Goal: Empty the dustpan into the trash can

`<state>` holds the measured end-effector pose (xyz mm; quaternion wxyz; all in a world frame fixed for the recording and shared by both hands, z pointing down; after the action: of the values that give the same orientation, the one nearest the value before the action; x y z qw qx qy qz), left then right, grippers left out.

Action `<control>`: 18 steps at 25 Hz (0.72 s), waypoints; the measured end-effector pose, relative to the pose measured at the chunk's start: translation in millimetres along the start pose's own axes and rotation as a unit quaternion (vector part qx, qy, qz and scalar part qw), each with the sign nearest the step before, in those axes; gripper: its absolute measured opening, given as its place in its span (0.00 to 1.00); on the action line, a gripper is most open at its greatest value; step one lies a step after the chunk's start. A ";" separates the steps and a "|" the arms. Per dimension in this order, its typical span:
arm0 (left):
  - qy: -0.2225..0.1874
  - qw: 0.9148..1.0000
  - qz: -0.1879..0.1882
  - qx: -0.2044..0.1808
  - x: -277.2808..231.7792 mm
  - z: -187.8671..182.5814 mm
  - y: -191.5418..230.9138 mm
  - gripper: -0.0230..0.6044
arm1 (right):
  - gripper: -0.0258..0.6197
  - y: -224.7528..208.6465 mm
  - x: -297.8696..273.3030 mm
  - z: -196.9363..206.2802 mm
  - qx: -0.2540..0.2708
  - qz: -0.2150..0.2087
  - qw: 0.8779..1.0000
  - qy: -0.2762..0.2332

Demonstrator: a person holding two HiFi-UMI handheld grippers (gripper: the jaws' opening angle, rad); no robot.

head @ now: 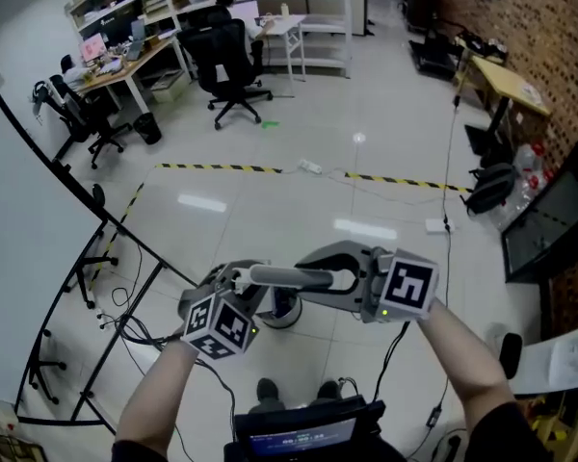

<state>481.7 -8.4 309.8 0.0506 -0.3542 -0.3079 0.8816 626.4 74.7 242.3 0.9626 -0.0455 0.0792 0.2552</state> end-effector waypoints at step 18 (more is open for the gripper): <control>-0.033 0.999 0.000 -0.002 1.6 18.3 26.9 0.11 | 0.27 -30.6 -21.8 -16.6 -0.020 -0.009 1.000 -0.012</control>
<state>472.0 -38.8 303.5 0.0398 -0.3250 -0.3107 0.8923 620.9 35.5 231.3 0.9646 -0.0619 0.0621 0.2486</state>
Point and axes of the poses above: the fingertips, and each gripper's own axes: x backward along the fingers, y to its left, z out of its underside, the point moved 8 cm from there along x, backward along the fingers, and after that the axes turned 10 degrees about -x, right-handed, at the moved point
